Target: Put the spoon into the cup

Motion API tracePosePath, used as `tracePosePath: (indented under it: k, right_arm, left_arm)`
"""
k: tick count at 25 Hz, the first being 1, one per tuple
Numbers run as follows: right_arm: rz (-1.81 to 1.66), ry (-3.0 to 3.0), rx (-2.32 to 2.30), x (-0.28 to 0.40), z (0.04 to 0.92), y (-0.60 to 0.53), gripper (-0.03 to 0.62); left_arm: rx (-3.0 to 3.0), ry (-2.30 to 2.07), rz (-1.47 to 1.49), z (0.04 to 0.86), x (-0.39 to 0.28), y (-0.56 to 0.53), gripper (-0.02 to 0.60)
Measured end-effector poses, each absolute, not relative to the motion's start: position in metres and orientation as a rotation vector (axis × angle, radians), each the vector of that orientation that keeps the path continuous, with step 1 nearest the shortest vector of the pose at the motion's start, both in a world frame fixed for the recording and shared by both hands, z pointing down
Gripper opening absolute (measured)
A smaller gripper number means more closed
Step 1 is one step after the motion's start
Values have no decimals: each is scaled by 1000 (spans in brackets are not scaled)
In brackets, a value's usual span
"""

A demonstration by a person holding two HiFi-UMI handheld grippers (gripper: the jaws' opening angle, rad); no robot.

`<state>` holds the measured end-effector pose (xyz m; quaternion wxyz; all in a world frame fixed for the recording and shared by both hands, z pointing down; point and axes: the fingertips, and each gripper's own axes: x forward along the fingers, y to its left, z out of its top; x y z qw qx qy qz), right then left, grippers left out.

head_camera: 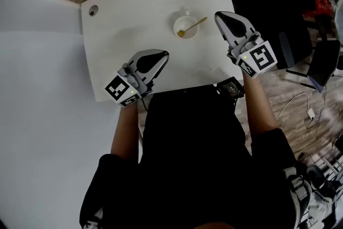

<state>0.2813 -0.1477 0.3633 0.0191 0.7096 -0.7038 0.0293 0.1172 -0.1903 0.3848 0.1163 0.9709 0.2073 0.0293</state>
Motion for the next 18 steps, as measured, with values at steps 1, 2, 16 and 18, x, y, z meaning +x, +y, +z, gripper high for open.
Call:
tracePosePath:
  k: [1, 2, 16, 18]
  right_arm:
    - [70, -2223, 2174, 275, 352, -142, 6]
    - [38, -2256, 2145, 268, 339, -135, 6]
    - [-105, -2224, 2159, 179, 293, -36, 6]
    - [-89, -2194, 2201, 167, 294, -25, 6]
  left_arm:
    - [2860, 610, 67, 375, 117, -187, 17]
    - [2880, 614, 48, 364, 116, -184, 17]
    - [2960, 850, -67, 266, 72, -119, 17]
    - [2937, 905, -73, 266, 61, -110, 17]
